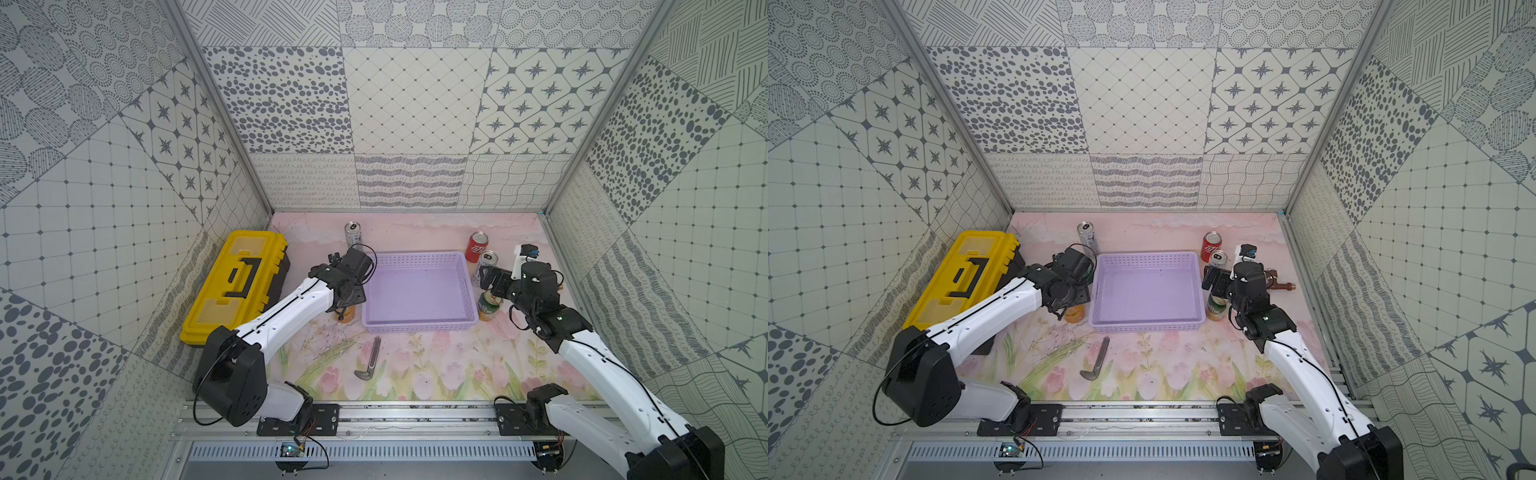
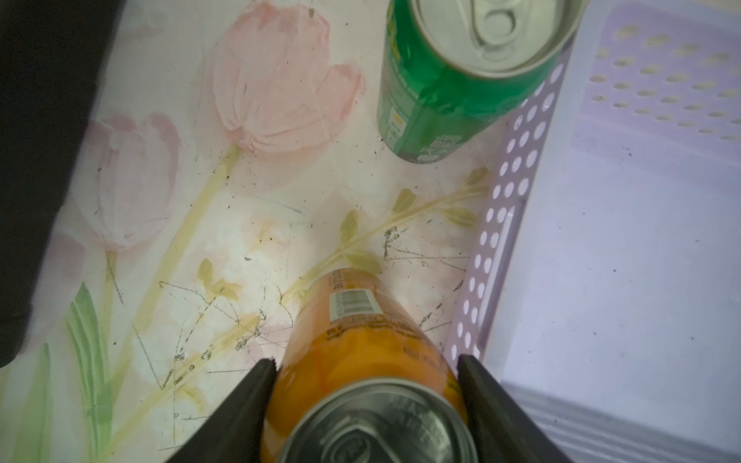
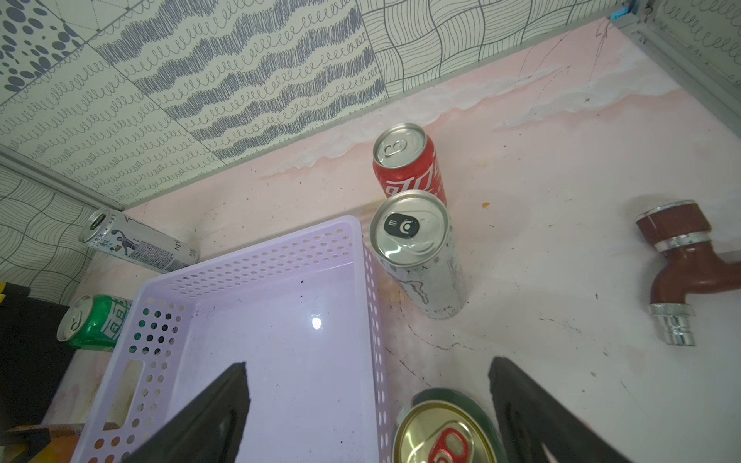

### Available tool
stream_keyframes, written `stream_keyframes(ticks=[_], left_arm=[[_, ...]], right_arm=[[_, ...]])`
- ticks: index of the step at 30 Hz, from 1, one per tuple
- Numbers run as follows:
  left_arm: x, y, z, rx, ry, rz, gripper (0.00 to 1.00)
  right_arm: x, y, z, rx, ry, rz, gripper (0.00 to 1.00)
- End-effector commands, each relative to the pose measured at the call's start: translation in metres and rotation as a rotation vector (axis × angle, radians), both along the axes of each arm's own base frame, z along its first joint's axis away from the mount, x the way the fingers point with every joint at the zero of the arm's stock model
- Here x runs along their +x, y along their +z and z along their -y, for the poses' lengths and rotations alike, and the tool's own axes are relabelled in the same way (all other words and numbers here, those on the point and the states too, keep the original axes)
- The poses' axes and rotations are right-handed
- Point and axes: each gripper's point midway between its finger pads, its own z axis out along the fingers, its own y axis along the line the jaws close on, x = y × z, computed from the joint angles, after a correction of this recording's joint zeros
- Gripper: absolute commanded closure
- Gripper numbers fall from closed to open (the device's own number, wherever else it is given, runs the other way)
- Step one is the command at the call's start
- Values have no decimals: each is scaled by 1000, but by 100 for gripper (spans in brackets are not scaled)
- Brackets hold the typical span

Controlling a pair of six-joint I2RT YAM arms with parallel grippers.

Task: Take out the drinks from the basket
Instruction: Place the drink at the center of the board.

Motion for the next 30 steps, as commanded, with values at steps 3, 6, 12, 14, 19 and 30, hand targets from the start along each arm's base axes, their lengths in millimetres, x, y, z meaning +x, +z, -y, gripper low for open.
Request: stream_keyframes(ticks=[3,6,12,14,19,30], left_arm=[[26,-7,9,-63,33,91,32],[23,-14,8,-76,42,74,31],[16,-19,5,-87,52,57,25],[13,-18,5,-94,54,58,25],[13,-7,7,-125,49,89,35],[9,-8,4,-119,51,93,27]], right_arm=[[1,7,1,13,0,37,3],[2,7,1,13,-2,38,3],[2,7,1,15,-1,38,3],[2,6,1,14,-3,35,3],[2,5,1,14,-1,32,3],[1,6,1,18,2,36,3]])
